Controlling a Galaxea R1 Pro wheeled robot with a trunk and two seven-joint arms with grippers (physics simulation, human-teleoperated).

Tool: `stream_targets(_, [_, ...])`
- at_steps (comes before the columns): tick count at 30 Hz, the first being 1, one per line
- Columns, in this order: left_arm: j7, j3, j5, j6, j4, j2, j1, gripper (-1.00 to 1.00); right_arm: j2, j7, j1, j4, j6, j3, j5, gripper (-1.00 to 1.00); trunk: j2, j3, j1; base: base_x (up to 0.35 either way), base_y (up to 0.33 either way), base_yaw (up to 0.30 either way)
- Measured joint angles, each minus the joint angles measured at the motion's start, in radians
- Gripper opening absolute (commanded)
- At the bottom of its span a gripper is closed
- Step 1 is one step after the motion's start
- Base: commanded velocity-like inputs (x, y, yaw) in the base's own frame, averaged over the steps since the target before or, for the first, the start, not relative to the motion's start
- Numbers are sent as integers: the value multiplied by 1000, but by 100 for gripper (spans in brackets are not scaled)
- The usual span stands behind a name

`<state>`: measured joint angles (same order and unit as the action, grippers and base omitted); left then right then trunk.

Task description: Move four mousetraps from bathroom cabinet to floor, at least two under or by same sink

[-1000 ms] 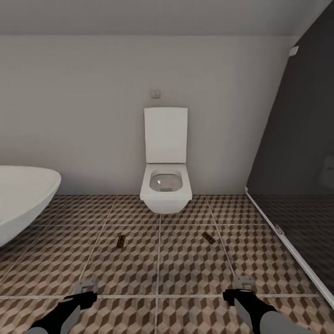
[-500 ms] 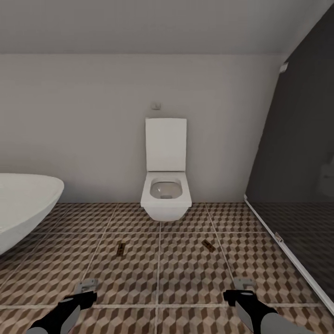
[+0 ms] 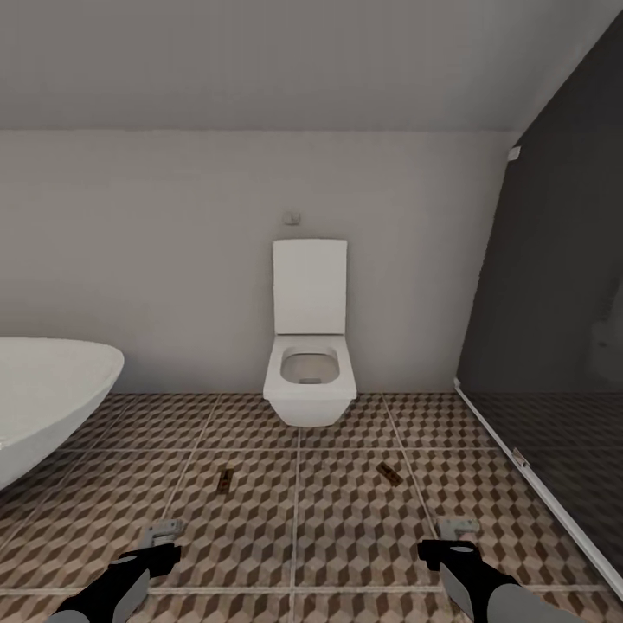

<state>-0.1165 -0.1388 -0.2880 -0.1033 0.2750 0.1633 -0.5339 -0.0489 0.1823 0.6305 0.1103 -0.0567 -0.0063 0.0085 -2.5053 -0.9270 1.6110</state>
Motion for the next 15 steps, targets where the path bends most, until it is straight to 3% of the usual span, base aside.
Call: stream_targets(15, [0, 0, 0, 0, 0, 0, 0, 100, 0, 2, 0, 0, 39, 1, -2, 100, 4, 58, -7, 0, 0, 0])
